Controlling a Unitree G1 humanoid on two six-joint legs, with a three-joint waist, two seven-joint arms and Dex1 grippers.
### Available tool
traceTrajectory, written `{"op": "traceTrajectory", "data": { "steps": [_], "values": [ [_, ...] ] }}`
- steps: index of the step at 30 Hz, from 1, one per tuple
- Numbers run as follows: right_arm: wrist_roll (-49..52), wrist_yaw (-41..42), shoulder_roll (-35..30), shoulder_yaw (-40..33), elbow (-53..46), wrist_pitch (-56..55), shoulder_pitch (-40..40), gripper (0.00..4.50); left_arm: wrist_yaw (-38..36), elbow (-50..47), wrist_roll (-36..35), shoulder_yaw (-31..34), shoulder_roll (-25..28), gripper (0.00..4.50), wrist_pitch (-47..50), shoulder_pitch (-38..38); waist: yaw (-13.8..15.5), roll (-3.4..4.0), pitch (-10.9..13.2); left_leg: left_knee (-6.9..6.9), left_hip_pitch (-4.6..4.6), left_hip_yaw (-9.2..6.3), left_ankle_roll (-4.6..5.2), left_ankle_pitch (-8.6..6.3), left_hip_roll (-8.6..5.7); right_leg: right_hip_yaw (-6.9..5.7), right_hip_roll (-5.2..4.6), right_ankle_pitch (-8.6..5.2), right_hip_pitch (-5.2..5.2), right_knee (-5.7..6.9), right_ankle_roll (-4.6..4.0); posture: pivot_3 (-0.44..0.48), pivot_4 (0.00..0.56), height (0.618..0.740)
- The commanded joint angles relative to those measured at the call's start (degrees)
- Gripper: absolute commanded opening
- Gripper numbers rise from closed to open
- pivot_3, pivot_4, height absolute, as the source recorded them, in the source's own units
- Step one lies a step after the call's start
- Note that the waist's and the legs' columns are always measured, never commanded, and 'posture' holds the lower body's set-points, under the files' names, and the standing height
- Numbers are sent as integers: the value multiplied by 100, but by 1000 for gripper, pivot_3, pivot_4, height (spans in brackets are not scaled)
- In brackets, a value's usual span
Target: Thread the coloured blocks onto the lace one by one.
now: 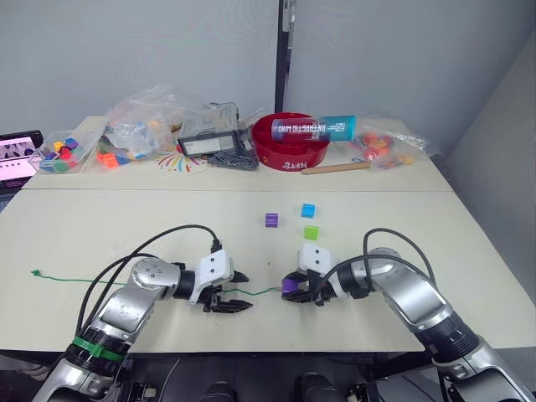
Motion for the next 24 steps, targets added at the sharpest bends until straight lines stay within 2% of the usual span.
{"op": "traceTrajectory", "data": {
  "steps": [1,7,11,24],
  "values": [
    [-44,21,-65,147,54,128,102,1199,169,230,274,-147,-94,3129,-193,-139,-2,0,-1,0,0,0,0,0,0,0,0,0,1,0,0,0,150,731],
    [-29,18,-96,106,23,162,100,1199,52,351,483,-412,-95,1300,-191,-235,-3,1,-4,0,1,1,0,0,-1,1,0,0,1,0,0,0,150,731],
    [-26,0,-94,94,20,171,103,1199,-36,239,281,-385,-114,34,-41,-216,-7,1,-6,0,1,1,0,0,0,0,0,0,1,1,0,0,150,731],
    [-20,-25,-78,108,62,157,76,1199,-54,-232,77,-325,-347,34,452,-503,-9,1,-6,0,-1,0,0,0,0,0,0,0,-1,1,0,0,150,731]
  ]
}}
